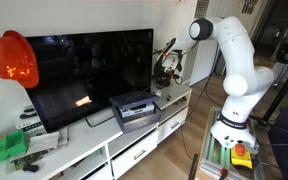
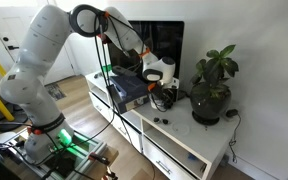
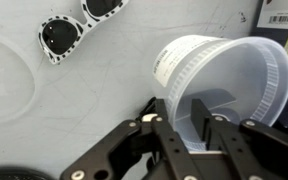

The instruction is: Pick up the clear cup and move it to the front left side of the tv stand

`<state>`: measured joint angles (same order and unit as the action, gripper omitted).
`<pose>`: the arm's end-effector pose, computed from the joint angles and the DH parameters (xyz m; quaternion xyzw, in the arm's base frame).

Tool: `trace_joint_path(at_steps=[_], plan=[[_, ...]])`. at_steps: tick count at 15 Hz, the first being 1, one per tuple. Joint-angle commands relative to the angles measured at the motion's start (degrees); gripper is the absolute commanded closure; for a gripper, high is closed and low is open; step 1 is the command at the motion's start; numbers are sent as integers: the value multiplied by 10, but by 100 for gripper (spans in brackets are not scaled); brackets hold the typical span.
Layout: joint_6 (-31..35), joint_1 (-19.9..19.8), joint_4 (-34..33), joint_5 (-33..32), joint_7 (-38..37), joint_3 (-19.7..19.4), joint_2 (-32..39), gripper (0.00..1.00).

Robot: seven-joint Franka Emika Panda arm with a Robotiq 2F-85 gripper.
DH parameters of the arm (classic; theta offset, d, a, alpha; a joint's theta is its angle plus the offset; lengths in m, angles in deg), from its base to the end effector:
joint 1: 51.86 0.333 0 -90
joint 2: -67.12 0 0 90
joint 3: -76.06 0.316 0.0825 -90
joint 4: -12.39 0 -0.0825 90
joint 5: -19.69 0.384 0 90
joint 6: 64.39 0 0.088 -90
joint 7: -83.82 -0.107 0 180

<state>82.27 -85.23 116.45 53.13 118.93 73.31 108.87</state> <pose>0.5162 -0.3848 0.1362 -0.9595 0.2416 -0.0927 0.1116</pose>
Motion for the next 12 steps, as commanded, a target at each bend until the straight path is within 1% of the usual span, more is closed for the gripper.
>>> trace_joint_path(at_steps=[1, 3, 6, 8, 11, 12], plan=[[8, -4, -13, -35, -26, 4, 12, 98], [8, -3, -11, -53, -38, 2, 11, 100], [-1, 1, 6, -84, -66, -2, -10, 99], [-1, 5, 35, -101, -81, -3, -46, 99], [-8, 18, 95, -123, -94, -9, -129, 99], [-25, 22, 111, -129, -95, -9, -157, 99]])
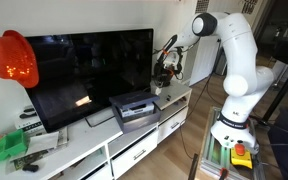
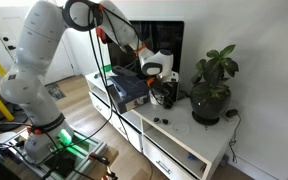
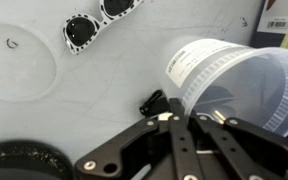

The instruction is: Pick up the clear cup and move it to the front left side of the tv stand

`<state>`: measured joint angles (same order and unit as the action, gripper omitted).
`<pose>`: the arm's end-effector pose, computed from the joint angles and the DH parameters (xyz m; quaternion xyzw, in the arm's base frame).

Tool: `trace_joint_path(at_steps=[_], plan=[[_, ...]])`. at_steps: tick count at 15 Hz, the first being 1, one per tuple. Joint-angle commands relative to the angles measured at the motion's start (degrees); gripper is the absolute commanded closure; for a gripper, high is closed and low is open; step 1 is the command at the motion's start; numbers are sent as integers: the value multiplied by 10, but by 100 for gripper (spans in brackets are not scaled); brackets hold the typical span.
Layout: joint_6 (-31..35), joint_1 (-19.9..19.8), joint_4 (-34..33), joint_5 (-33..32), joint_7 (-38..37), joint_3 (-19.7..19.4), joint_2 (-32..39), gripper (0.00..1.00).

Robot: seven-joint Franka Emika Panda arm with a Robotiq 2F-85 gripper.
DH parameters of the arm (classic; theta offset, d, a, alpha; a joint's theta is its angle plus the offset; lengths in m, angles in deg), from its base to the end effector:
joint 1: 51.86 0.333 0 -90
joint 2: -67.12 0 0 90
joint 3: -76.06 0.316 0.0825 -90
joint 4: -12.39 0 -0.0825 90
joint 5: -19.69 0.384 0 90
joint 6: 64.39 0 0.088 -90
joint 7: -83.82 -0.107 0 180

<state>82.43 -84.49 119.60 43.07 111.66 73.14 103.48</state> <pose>0.5192 -0.3764 0.1767 -0.9683 0.2266 -0.0787 0.0702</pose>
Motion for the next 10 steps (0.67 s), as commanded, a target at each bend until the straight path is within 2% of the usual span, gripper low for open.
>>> trace_joint_path(at_steps=[1, 6, 10], plan=[[-38, 21, 96, -37, -21, -11, -130, 99], [-65, 83, 174, -91, -25, -36, -275, 99], [-121, 147, 199, -121, -44, -33, -372, 99]])
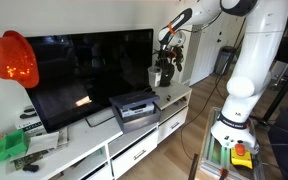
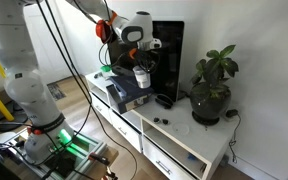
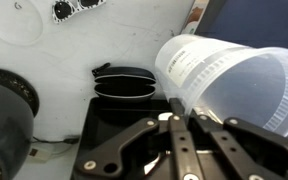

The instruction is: Pick up the clear cup and move it to the front left side of the tv stand

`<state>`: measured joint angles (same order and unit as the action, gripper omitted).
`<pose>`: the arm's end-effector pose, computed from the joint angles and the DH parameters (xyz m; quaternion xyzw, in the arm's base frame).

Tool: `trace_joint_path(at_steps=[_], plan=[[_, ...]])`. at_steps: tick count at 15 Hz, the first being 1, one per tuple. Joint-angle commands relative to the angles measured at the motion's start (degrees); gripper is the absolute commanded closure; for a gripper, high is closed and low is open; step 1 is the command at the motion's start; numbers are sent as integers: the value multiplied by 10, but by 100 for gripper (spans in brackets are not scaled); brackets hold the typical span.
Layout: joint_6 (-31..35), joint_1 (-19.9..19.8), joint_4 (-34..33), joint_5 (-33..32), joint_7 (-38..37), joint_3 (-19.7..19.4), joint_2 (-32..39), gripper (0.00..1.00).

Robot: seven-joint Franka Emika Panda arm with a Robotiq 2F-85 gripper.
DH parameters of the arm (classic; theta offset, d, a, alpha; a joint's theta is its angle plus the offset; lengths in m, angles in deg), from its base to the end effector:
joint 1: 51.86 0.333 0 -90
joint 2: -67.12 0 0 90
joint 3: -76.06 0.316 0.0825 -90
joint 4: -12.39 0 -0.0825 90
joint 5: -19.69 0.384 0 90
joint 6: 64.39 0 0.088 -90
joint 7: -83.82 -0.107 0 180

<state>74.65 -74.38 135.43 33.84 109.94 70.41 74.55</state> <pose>0.5045 -0.2683 0.3569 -0.9885 0.1035 -0.1038 0.0381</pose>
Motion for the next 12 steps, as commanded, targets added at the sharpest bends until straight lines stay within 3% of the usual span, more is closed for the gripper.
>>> trace_joint_path(at_steps=[1, 3, 4, 6, 12], plan=[[-71, 64, 41, -27, -31, -2, -104, 99], [-126, 99, 31, 25, 7, 4, -127, 99], [-93, 96, 15, -2, -14, -15, -90, 96], [-118, 120, 16, 7, -15, -9, -115, 96], [-120, 119, 26, 9, -8, -13, -118, 99]])
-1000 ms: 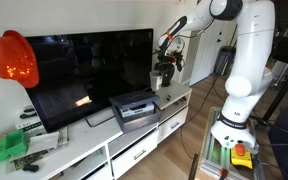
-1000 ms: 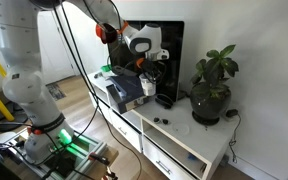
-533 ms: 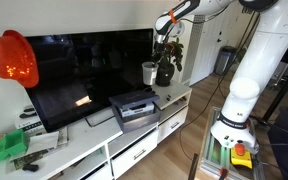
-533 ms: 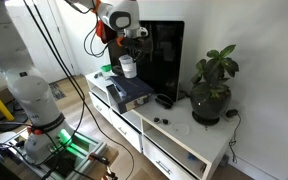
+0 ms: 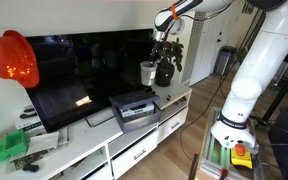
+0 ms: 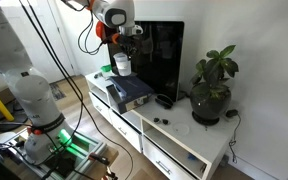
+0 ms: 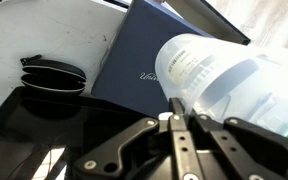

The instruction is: Pick up the clear cup and move it to the front left side of the tv stand

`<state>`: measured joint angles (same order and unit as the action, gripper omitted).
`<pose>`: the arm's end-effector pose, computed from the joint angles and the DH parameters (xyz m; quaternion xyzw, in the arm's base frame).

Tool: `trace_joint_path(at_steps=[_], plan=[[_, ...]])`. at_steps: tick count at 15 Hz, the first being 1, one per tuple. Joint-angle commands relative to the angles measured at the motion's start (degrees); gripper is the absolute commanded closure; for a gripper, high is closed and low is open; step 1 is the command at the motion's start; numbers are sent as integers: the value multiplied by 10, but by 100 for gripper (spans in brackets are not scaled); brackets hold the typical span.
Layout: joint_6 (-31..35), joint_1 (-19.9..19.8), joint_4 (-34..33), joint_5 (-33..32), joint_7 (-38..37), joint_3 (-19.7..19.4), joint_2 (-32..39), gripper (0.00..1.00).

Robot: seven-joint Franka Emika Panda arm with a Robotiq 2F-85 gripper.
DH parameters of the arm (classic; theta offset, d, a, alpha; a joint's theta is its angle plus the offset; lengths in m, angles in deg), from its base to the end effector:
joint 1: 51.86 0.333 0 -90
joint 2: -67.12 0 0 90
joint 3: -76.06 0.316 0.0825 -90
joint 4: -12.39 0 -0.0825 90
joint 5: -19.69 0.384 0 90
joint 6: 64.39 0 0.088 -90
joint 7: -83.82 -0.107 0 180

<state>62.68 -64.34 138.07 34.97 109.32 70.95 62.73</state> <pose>0.5057 -0.1519 0.4287 -0.9923 0.0063 -0.0877 0.0872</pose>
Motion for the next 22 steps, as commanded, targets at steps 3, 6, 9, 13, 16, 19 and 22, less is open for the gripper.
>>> trace_joint_path(at_steps=[3, 6, 9, 13, 16, 19, 22], plan=[[-10, 64, -25, 12, 0, 14, 11, 99], [-20, 118, -60, -24, -20, 53, 37, 99], [-24, 163, -128, -57, -31, 91, 88, 99], [-28, 204, -257, -101, -67, 132, 191, 99], [-50, 228, -346, -114, -113, 149, 269, 99], [-13, 216, -281, -96, -91, 153, 231, 96], [-13, 211, -279, -96, -90, 152, 225, 96]])
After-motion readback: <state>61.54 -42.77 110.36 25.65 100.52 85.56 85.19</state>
